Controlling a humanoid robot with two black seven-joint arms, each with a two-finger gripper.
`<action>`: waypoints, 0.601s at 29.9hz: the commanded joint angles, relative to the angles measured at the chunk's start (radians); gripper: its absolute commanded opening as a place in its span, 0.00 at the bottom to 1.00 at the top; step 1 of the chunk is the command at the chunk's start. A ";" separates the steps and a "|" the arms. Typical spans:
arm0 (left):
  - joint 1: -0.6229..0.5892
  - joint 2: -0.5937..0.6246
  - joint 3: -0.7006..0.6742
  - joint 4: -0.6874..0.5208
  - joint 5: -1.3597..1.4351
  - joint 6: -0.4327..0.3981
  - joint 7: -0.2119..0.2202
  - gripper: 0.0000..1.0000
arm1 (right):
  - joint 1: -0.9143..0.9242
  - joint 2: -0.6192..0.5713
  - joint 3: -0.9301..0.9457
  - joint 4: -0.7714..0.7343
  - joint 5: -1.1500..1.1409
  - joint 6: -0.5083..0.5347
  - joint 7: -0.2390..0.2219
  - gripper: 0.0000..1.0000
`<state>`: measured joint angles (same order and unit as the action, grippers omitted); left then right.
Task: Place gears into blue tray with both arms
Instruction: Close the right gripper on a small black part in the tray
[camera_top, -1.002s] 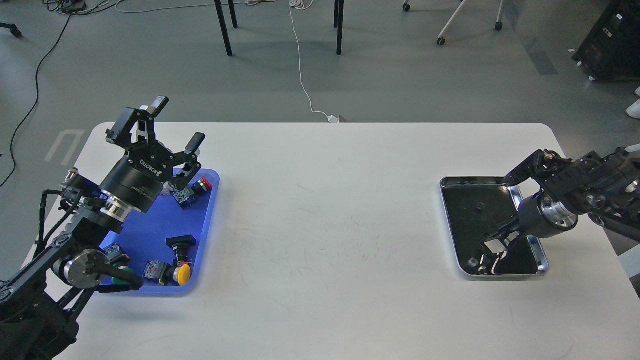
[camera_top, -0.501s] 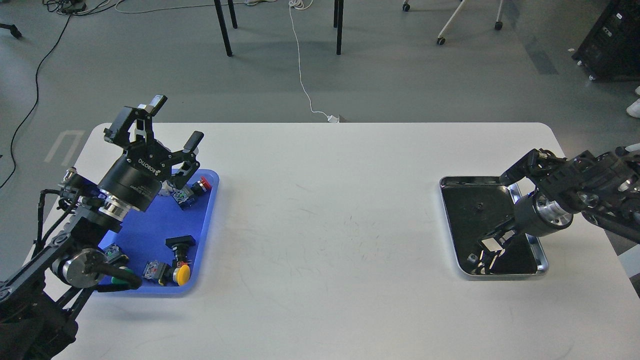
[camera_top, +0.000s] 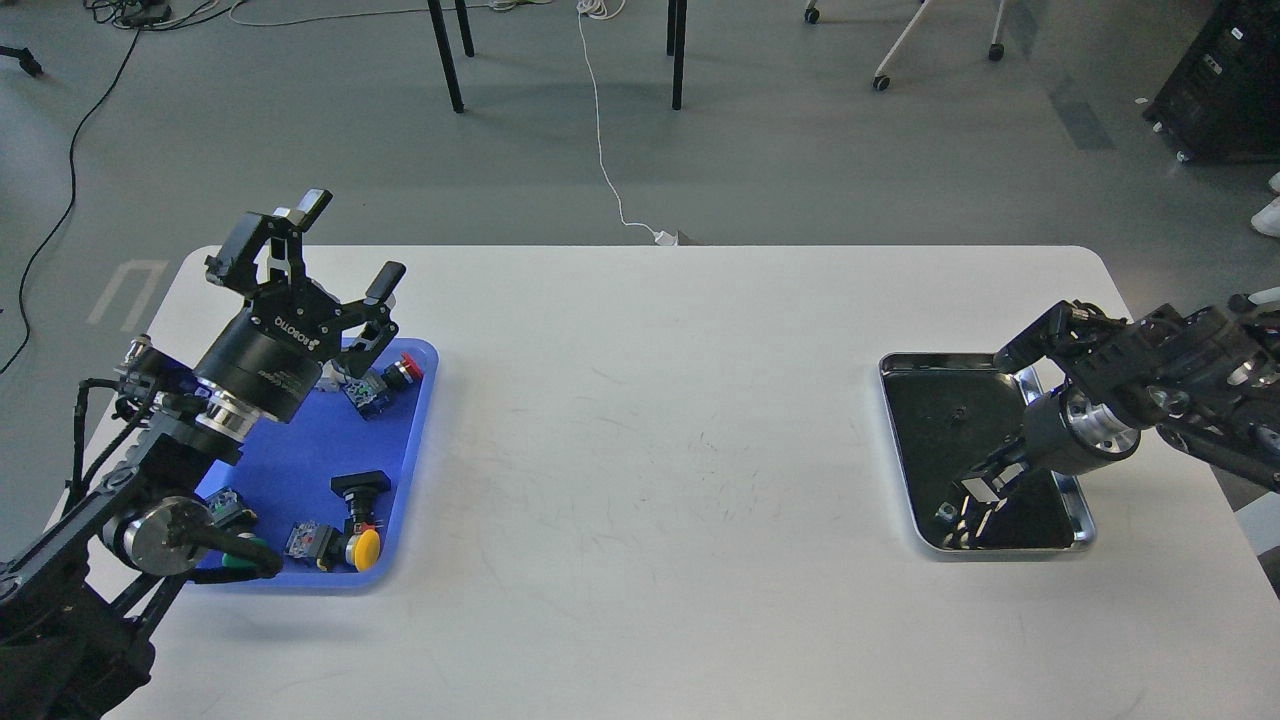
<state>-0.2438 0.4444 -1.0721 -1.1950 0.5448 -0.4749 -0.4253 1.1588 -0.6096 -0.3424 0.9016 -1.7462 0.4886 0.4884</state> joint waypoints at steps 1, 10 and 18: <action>0.000 0.000 0.000 0.000 0.000 -0.001 -0.001 0.98 | -0.001 0.007 -0.003 0.000 0.001 0.000 0.000 0.33; 0.000 0.000 0.000 0.000 0.000 0.001 0.000 0.98 | 0.002 0.007 -0.001 0.002 0.001 0.000 0.000 0.16; 0.000 0.005 -0.002 0.000 0.000 -0.001 0.000 0.98 | 0.047 -0.010 0.005 0.016 0.007 0.000 0.000 0.15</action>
<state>-0.2435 0.4486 -1.0737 -1.1950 0.5445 -0.4741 -0.4253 1.1761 -0.6105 -0.3420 0.9132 -1.7411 0.4888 0.4906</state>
